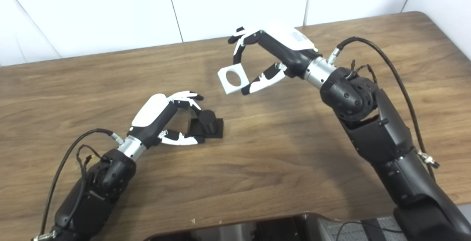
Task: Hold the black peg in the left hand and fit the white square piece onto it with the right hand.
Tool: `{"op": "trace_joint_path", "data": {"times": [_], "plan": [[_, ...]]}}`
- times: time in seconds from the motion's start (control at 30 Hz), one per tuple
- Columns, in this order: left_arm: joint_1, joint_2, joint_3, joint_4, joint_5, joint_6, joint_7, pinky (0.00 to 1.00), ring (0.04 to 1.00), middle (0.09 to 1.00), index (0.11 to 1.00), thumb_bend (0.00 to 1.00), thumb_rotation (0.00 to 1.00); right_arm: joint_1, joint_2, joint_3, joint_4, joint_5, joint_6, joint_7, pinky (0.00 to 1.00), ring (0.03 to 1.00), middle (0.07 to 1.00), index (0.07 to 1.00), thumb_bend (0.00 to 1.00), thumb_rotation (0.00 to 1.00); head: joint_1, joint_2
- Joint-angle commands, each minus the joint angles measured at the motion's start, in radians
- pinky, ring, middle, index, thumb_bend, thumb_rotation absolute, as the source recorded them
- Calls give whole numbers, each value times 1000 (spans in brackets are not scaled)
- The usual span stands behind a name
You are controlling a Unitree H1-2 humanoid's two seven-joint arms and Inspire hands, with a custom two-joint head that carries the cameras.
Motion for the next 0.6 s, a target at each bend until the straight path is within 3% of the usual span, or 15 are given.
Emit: {"op": "trace_joint_path", "data": {"times": [0.0, 0.27, 0.57], "plan": [[-1, 22, -13, 47, 69, 35, -15, 738, 867, 818, 485, 522, 78, -54, 18, 1, -64, 20, 6, 16, 804, 913, 805, 482, 524, 154, -1, 1], [-3, 21, -13, 33, 66, 63, -34, 753, 880, 825, 485, 522, 77, -62, 63, 36, -105, 22, 25, 72, 742, 901, 786, 480, 525, 149, 4, 5], [-1, 15, -17, 35, 79, 59, -23, 756, 870, 824, 485, 522, 78, -40, 86, 94, -110, -20, 42, 125, 824, 916, 801, 481, 524, 148, 10, 7]]}}
